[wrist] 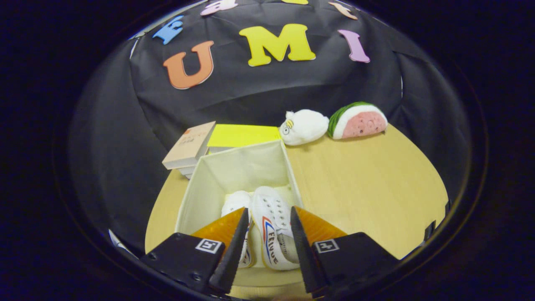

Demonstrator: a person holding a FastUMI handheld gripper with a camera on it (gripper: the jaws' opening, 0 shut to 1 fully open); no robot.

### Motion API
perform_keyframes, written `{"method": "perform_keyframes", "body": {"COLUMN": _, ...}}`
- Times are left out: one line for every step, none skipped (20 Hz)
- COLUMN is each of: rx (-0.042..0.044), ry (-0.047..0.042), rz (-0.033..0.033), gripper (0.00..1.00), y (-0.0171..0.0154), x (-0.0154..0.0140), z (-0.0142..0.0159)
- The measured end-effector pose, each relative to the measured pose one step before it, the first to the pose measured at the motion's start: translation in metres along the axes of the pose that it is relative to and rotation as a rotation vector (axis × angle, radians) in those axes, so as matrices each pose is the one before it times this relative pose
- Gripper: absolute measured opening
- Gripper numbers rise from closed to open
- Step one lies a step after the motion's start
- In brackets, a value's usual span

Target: Open the storage box then place both shoes into the box .Put the left shoe in first, then the right shoe, with the right side of both shoes facing outward in a uniform manner.

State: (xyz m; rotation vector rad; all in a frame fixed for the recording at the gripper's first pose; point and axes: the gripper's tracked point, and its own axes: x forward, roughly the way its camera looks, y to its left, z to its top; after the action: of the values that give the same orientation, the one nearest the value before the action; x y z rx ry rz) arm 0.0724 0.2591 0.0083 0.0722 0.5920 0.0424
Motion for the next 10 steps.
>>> {"method": "perform_keyframes", "body": {"rx": -0.00662, "ry": -0.0379, "rz": -0.00178, "gripper": 0.77, "y": 0.00012, "x": -0.01085, "z": 0.00482}}
{"method": "perform_keyframes", "body": {"rx": -0.00853, "ry": -0.04045, "rz": -0.00257, "gripper": 0.87, "y": 0.00026, "x": -0.01042, "z": 0.00453}}
{"method": "perform_keyframes", "body": {"rx": -0.01024, "ry": -0.04051, "rz": -0.00789, "gripper": 0.89, "y": -0.00135, "x": -0.01113, "z": 0.00535}}
{"method": "perform_keyframes", "body": {"rx": -0.01456, "ry": -0.03222, "rz": -0.02232, "gripper": 0.91, "y": -0.00545, "x": -0.01015, "z": 0.00229}}
{"method": "perform_keyframes", "body": {"rx": -0.01163, "ry": -0.03281, "rz": -0.03231, "gripper": 0.93, "y": -0.00677, "x": -0.0107, "z": 0.00334}}
{"method": "perform_keyframes", "body": {"rx": -0.01247, "ry": -0.02891, "rz": -0.03039, "gripper": 0.96, "y": -0.00446, "x": -0.00942, "z": 0.00257}}
{"method": "perform_keyframes", "body": {"rx": -0.01431, "ry": -0.03189, "rz": 0.00118, "gripper": 0.98, "y": -0.00003, "x": -0.0093, "z": 0.00285}}
{"method": "perform_keyframes", "body": {"rx": -0.00768, "ry": -0.03606, "rz": 0.03128, "gripper": 0.98, "y": 0.00523, "x": -0.00622, "z": 0.0032}}
{"method": "perform_keyframes", "body": {"rx": -0.00079, "ry": -0.02916, "rz": 0.02845, "gripper": 0.98, "y": 0.00441, "x": -0.00565, "z": 0.00156}}
{"method": "perform_keyframes", "body": {"rx": 0.00596, "ry": -0.02711, "rz": 0.00679, "gripper": 0.98, "y": -0.00203, "x": -0.00718, "z": -0.00108}}
